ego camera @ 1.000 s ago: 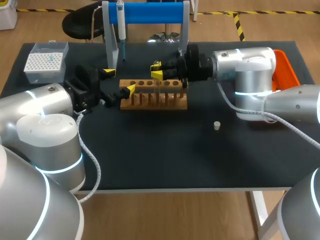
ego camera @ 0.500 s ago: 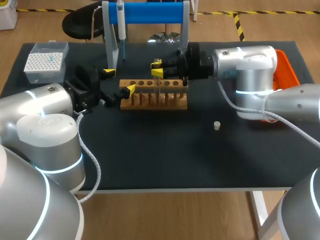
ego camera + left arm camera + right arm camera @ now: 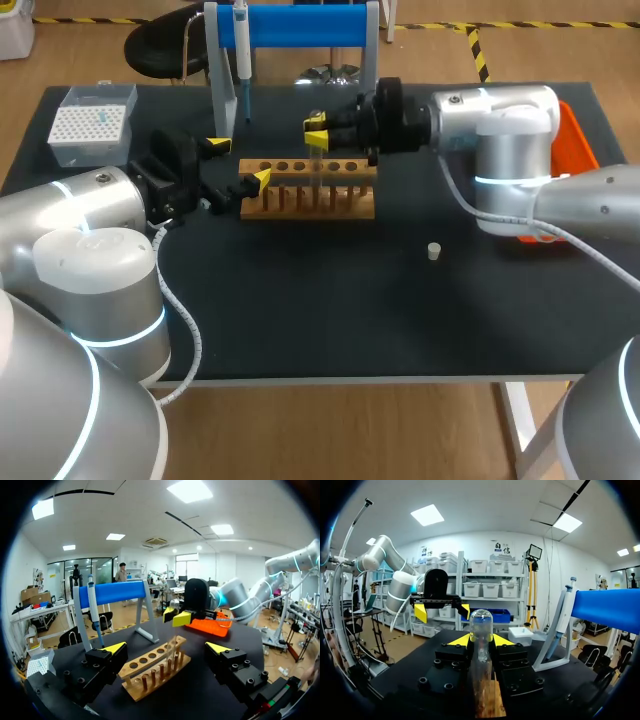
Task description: Invert the test tube, pick up the pipette, mount the tip to pipette, aspirate from beaker and dispense into the tube, eject the tip, return the pipette, and cap with the stopper.
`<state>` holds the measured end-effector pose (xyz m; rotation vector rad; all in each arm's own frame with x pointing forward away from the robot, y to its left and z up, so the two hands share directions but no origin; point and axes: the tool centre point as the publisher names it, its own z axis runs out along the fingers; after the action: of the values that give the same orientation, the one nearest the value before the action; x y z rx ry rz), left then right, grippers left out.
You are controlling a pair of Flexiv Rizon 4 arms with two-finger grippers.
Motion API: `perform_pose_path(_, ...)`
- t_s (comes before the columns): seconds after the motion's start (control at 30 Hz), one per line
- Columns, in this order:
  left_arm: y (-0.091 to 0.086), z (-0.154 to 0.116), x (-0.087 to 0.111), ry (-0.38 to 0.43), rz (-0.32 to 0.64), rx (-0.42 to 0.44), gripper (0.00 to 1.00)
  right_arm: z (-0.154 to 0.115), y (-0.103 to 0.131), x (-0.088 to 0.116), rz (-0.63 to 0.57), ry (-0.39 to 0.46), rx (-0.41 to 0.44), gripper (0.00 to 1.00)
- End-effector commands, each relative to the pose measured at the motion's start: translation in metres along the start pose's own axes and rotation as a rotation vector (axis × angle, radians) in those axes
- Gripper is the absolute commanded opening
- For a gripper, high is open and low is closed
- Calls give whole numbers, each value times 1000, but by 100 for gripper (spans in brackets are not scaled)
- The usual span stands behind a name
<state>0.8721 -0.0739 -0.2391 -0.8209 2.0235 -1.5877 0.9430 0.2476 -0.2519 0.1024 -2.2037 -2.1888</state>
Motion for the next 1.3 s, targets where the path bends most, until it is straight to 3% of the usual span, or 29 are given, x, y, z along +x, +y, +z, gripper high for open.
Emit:
perform_pose_path(0.03, 1, 1, -1, 1, 0, 5, 100, -3, 4, 3, -2, -6, 5, 0)
perform_pose_path(1.3, 1, 1, -1, 1, 0, 5, 100, -9, 47, 14, -55, -20, -13, 0)
